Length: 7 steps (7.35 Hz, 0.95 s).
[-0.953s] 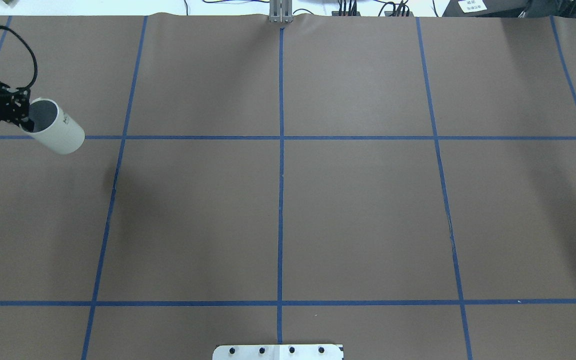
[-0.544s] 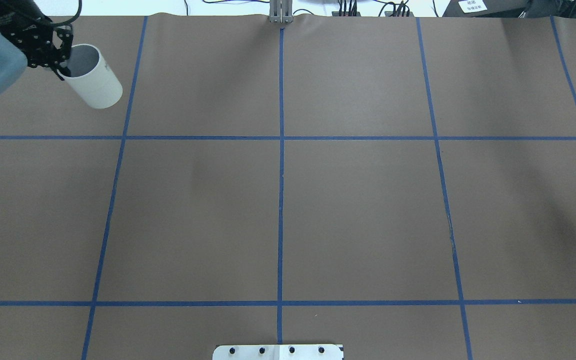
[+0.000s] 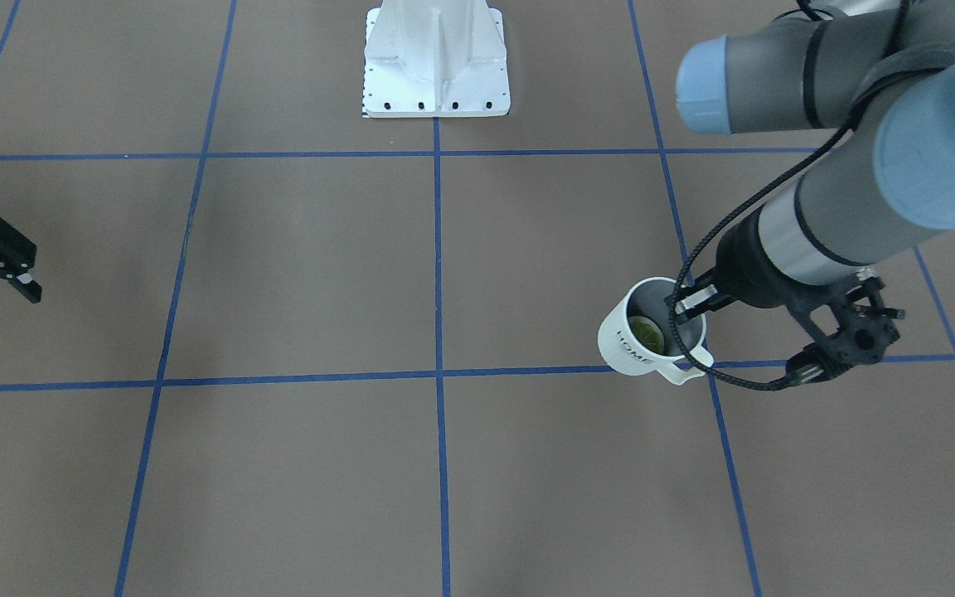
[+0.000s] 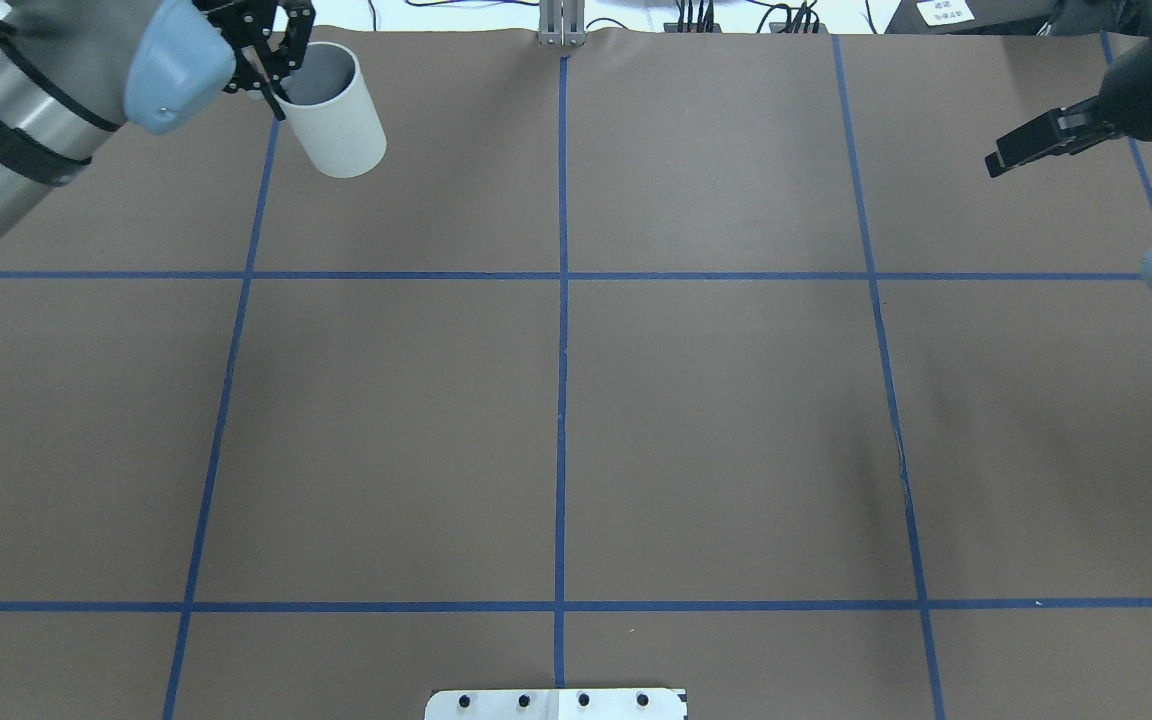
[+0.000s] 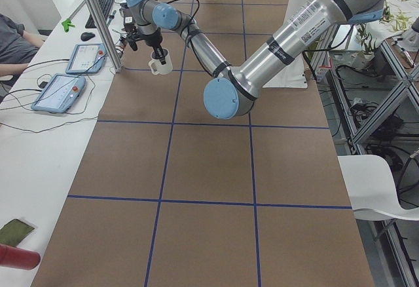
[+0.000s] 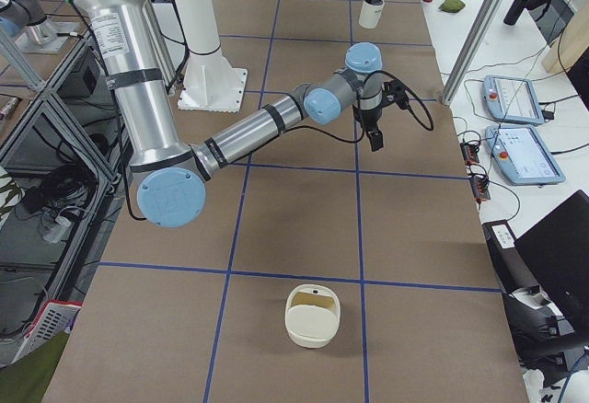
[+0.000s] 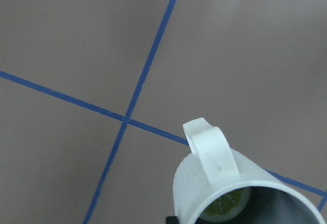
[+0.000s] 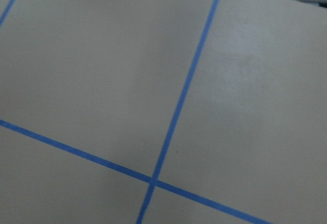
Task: Left arm hands cup to right arm to dump lemon
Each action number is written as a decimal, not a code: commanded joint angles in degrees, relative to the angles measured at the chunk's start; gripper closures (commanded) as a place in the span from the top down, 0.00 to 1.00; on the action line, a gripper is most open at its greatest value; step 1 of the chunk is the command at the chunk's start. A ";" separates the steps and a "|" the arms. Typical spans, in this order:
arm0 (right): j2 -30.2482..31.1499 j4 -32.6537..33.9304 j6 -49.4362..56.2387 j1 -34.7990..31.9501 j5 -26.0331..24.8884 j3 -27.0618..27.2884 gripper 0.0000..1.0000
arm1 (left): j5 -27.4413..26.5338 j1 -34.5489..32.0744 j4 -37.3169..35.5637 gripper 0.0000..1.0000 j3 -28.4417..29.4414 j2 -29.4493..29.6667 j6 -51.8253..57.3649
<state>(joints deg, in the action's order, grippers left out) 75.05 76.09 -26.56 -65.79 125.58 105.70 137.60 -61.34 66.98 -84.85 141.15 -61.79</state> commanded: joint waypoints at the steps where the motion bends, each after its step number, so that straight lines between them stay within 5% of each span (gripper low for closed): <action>1: -0.35 -15.99 -5.32 4.17 -4.63 -0.14 0.99 | 0.03 3.06 6.19 0.00 7.12 5.35 -7.95; 3: -0.26 -27.53 -6.22 8.20 -12.59 -0.05 0.99 | -0.05 5.60 19.89 0.00 14.67 8.07 -18.59; 7: -1.74 -34.08 -5.61 24.69 -36.39 0.21 0.99 | -0.14 9.66 28.17 0.00 20.14 13.70 -27.91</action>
<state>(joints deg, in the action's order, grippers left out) 74.12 43.08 -32.63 -47.11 97.74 105.88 137.49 -52.55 91.14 -66.73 153.21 -85.50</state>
